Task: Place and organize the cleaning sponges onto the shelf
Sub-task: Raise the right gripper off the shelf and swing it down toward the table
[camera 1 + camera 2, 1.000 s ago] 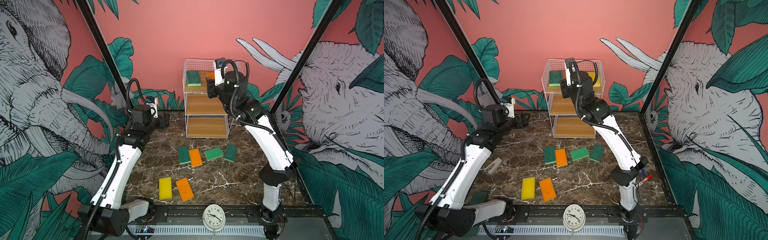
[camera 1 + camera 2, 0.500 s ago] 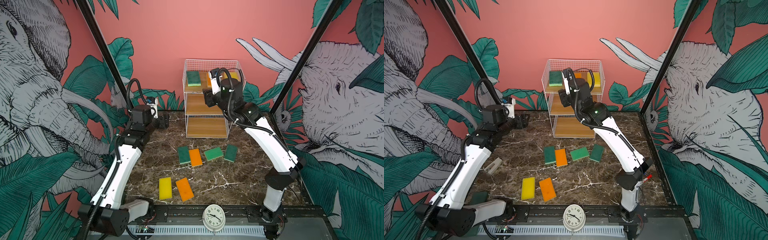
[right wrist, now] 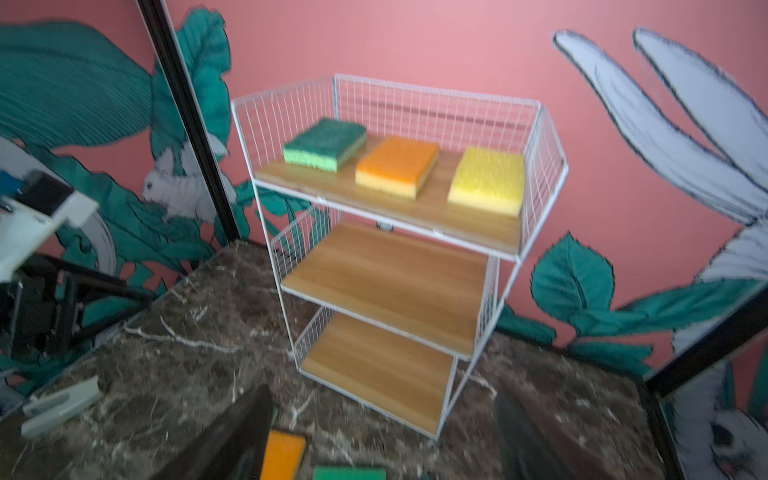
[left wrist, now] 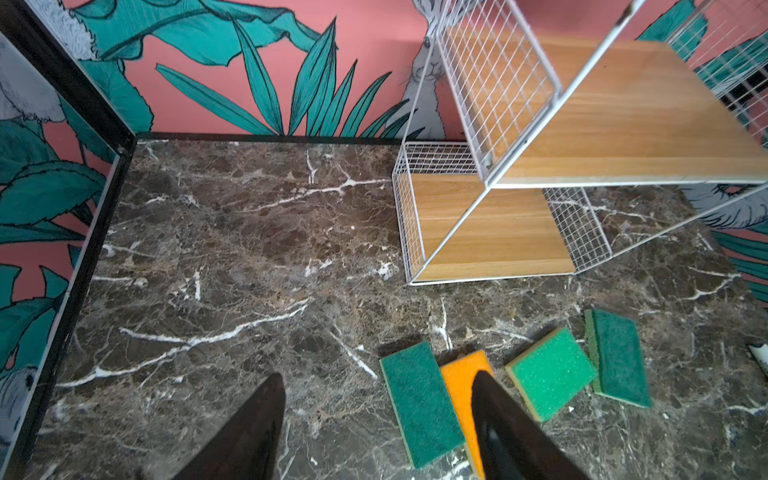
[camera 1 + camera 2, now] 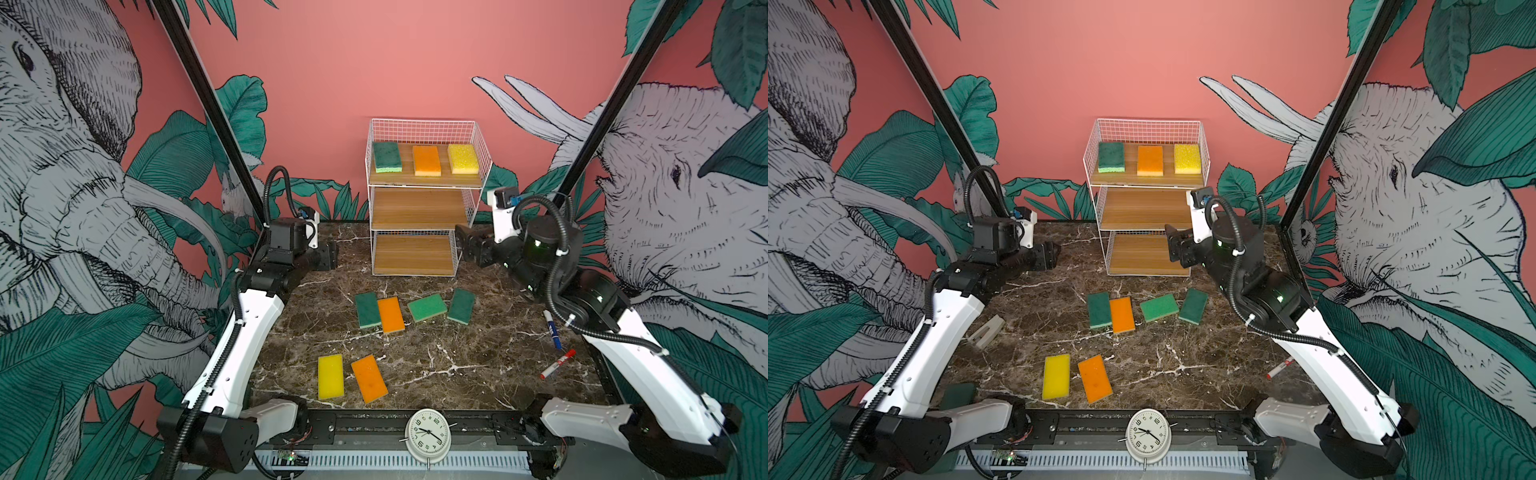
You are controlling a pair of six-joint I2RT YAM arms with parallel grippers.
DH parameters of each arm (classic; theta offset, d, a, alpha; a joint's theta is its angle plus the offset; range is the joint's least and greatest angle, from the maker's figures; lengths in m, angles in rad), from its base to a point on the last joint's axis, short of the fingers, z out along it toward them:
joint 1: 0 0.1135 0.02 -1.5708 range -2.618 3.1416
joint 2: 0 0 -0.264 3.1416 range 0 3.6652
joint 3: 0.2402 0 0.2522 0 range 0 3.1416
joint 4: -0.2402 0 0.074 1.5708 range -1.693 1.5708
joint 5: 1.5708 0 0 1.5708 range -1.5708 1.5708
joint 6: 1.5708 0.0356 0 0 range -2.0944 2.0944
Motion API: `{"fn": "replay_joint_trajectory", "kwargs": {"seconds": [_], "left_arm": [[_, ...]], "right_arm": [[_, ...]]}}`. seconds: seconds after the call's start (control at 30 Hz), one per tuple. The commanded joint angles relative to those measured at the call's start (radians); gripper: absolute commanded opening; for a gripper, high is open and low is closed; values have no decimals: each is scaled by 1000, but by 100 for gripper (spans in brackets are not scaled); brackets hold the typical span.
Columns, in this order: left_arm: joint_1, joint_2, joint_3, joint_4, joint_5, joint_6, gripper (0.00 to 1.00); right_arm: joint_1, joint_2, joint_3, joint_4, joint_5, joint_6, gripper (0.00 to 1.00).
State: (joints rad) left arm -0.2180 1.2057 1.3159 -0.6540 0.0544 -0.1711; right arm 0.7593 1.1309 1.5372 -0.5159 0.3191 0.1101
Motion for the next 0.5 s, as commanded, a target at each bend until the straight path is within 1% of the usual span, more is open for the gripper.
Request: {"fn": "replay_joint_trajectory", "kwargs": {"seconds": [0.0,0.1,0.2,0.27,0.3,0.47], "left_arm": [[-11,-4,-16,-122,-57,27,71],[-28,-3,-23,-146,-90,17,71],[-56,-8,-37,-144,-134,16,71],[-76,-1,-40,-145,-163,16,71],[-83,6,-39,-144,-170,16,71],[-111,62,-28,-127,-181,20,71]], "right_arm": [[4,-59,-92,-6,54,41,87],[0,-89,-158,-55,114,49,88],[-17,-90,-209,-83,131,69,91],[-41,-73,-218,-110,115,86,93],[-58,-60,-254,-124,101,95,94],[-154,10,-305,-147,24,157,94]]}}
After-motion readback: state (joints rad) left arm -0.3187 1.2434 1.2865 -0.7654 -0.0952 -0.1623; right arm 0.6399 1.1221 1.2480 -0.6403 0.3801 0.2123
